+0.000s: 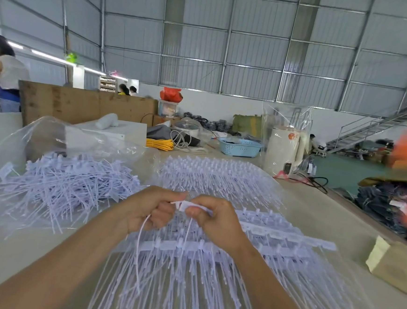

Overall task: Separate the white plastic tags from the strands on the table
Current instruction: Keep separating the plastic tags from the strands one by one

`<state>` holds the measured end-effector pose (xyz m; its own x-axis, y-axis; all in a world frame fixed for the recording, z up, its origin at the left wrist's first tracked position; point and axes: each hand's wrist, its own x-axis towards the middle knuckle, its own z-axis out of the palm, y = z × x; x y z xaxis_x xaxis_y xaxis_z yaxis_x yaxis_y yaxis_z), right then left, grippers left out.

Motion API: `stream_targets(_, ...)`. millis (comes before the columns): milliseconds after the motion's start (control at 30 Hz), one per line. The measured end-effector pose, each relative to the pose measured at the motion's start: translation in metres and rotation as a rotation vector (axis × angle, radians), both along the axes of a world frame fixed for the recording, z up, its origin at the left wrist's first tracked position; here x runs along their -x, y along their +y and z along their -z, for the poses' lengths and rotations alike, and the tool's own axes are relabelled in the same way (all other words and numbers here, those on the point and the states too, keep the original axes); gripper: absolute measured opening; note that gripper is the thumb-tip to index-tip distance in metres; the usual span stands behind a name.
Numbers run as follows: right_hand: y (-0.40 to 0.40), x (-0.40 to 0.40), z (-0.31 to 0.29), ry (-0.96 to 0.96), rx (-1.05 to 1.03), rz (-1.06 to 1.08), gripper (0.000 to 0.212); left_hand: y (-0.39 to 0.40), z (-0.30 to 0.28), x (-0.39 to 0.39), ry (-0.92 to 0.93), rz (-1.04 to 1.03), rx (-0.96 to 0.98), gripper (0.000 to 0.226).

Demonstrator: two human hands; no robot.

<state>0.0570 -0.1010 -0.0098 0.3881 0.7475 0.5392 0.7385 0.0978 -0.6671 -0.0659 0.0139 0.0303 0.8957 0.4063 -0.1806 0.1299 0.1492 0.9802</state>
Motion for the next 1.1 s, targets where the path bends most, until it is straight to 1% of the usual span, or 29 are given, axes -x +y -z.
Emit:
stream_targets(67,-0.002,0.000,-0.001,0.009,-0.002,0.009,0.008,0.006,-0.005,0.006,-0.061,0.115,0.168,0.028)
stream_targets(100,-0.005,-0.005,0.000,-0.003,0.012,0.050,0.008,0.013,-0.009,0.012,-0.084,0.210,0.228,0.032)
stream_targets(133,-0.010,-0.012,0.001,-0.008,0.024,0.100,0.008,0.021,-0.014,0.020,-0.105,0.324,0.245,0.030)
stream_targets(200,-0.018,-0.022,0.002,0.043,-0.014,0.150,0.011,0.034,-0.021,0.028,-0.198,0.554,0.287,0.018)
stream_targets(233,-0.018,-0.022,0.000,0.057,-0.036,0.140,0.012,0.035,-0.021,0.026,-0.238,0.534,0.335,0.018)
stream_targets(267,-0.017,-0.019,-0.002,0.043,-0.030,0.120,0.013,0.032,-0.017,0.020,-0.245,0.387,0.367,0.023)
stream_targets(300,-0.014,-0.014,-0.002,0.007,-0.002,0.091,0.015,0.028,-0.008,0.012,-0.225,0.182,0.343,0.028)
stream_targets(333,-0.011,-0.011,0.000,-0.033,0.030,0.060,0.016,0.022,0.001,0.004,-0.198,0.000,0.282,0.028)
stream_targets(367,-0.009,-0.009,0.001,-0.063,0.062,0.033,0.017,0.016,0.010,-0.004,-0.184,-0.120,0.228,0.022)
stream_targets(400,-0.009,-0.008,0.002,-0.068,0.086,0.014,0.018,0.010,0.016,-0.008,-0.163,-0.188,0.168,0.018)
stream_targets(500,-0.015,-0.010,-0.001,0.021,0.136,-0.051,0.021,0.002,0.026,-0.016,-0.077,-0.293,-0.075,0.015)
stream_targets(600,-0.018,-0.008,-0.003,0.079,0.160,-0.099,0.023,-0.011,0.027,-0.018,-0.134,-0.294,-0.205,0.016)
stream_targets(667,-0.019,-0.007,-0.005,0.150,0.134,-0.109,0.025,-0.019,0.031,-0.019,-0.194,-0.245,-0.263,0.022)
stream_targets(767,-0.023,-0.008,-0.005,0.174,0.137,-0.095,0.028,-0.027,0.035,-0.022,-0.235,-0.187,-0.263,0.053)
stream_targets(800,-0.024,-0.008,-0.004,0.172,0.146,-0.083,0.025,-0.029,0.036,-0.023,-0.230,-0.181,-0.298,0.058)
stream_targets(833,-0.025,-0.010,-0.004,0.183,0.155,-0.084,0.021,-0.029,0.037,-0.024,-0.231,-0.184,-0.359,0.055)
stream_targets(900,-0.028,-0.012,-0.005,0.193,0.179,-0.089,0.012,-0.029,0.041,-0.025,-0.243,-0.213,-0.471,0.037)
stream_targets(967,-0.031,-0.014,-0.007,0.142,0.234,-0.074,0.003,-0.029,0.045,-0.027,-0.257,-0.252,-0.477,0.024)
stream_targets(1033,-0.033,-0.015,-0.010,0.067,0.282,-0.071,0.023,-0.029,0.046,-0.028,-0.272,-0.268,-0.458,0.018)
stream_targets(1100,-0.033,-0.014,-0.011,0.076,0.282,-0.070,0.030,-0.030,0.045,-0.028,-0.286,-0.254,-0.442,0.013)
